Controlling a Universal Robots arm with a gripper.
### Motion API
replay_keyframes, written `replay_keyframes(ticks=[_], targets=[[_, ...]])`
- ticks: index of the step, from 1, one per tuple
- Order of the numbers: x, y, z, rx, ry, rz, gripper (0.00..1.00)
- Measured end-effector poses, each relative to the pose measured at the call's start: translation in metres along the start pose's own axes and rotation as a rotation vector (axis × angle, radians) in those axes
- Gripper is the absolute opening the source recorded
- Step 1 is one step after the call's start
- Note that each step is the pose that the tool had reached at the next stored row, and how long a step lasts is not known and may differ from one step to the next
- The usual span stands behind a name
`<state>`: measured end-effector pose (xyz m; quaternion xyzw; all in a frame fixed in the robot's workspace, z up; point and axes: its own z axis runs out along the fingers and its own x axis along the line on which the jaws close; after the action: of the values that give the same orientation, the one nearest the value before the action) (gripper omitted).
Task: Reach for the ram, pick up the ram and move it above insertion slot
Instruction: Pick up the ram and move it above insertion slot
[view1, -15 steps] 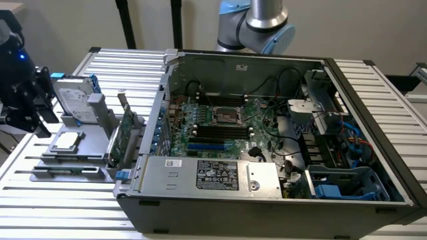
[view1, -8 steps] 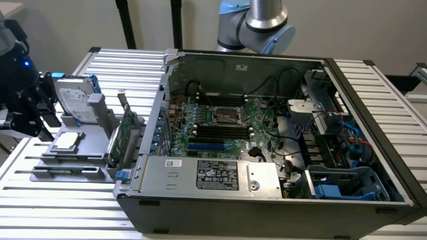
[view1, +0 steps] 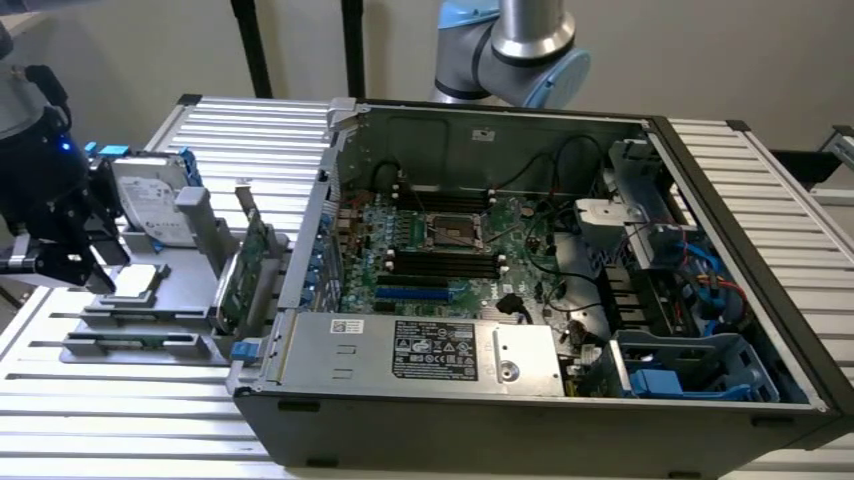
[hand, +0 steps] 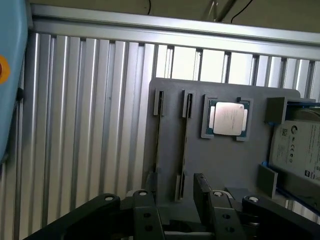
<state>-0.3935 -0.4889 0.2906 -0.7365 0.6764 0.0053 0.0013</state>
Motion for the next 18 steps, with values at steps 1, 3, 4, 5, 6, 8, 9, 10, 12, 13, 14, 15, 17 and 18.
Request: replay_keyframes(ticks=[1, 3, 4, 5, 6, 8, 9, 10, 12, 13, 14, 15, 17, 18], targets=[[0.0, 0.0, 0.0017, -0.0002, 0.0001, 0.0, 0.42], [0.0, -0.0001, 0.0054, -0.0001, 0.0001, 0.0, 0.42], [0.0, -0.0001, 0.0072, -0.0002, 0.0001, 0.0, 0.42], [0.0, -0.0001, 0.0091, 0.0, 0.0, 0.0, 0.42], [0.0, -0.0001, 0.0109, 0.0, 0.0, 0.0, 0.42], [0.001, -0.0001, 0.0145, -0.0001, 0.0001, 0.0, 0.42], [0.001, -0.0001, 0.0163, -0.0001, 0.0001, 0.001, 0.42], [0.001, -0.0001, 0.018, -0.0002, 0.0001, 0.002, 0.42], [0.003, 0.0003, 0.0214, 0.0003, 0.0003, 0.009, 0.42], [0.005, 0.0005, 0.0235, 0.0016, 0.0, 0.012, 0.42], [0.006, 0.0007, 0.0252, 0.0022, 0.0002, 0.016, 0.42], [0.008, 0.0009, 0.0272, 0.0029, 0.0001, 0.019, 0.42], [0.01, 0.001, 0.0308, 0.003, 0.0001, 0.024, 0.42], [0.011, 0.0011, 0.0326, 0.003, 0.0001, 0.025, 0.42]])
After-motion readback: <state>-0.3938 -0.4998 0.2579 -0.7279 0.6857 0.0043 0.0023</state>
